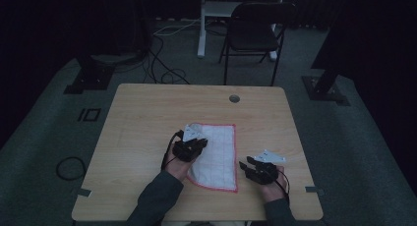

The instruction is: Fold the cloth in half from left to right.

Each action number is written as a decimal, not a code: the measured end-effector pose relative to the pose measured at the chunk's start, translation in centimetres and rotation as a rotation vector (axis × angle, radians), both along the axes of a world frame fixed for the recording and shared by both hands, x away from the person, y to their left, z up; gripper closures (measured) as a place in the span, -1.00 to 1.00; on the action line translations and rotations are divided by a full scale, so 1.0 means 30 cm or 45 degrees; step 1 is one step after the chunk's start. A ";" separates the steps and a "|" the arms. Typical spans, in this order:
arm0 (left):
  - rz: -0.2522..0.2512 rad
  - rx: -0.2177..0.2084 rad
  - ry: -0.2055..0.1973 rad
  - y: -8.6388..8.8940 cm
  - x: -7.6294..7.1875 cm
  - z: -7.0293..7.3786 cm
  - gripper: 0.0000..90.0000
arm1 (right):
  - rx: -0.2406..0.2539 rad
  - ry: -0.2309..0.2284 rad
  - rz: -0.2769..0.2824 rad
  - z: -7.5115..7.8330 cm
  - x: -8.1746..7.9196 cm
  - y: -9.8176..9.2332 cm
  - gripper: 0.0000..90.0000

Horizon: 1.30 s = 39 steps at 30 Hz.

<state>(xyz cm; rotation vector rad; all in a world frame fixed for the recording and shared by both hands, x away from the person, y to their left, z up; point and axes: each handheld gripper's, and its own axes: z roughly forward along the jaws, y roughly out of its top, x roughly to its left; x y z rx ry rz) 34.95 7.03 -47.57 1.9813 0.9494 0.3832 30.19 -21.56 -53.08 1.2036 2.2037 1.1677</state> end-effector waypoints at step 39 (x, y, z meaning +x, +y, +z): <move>-0.097 0.038 0.031 -0.128 0.033 -0.035 0.94 | 0.003 -0.013 -0.072 0.003 0.007 -0.050 0.30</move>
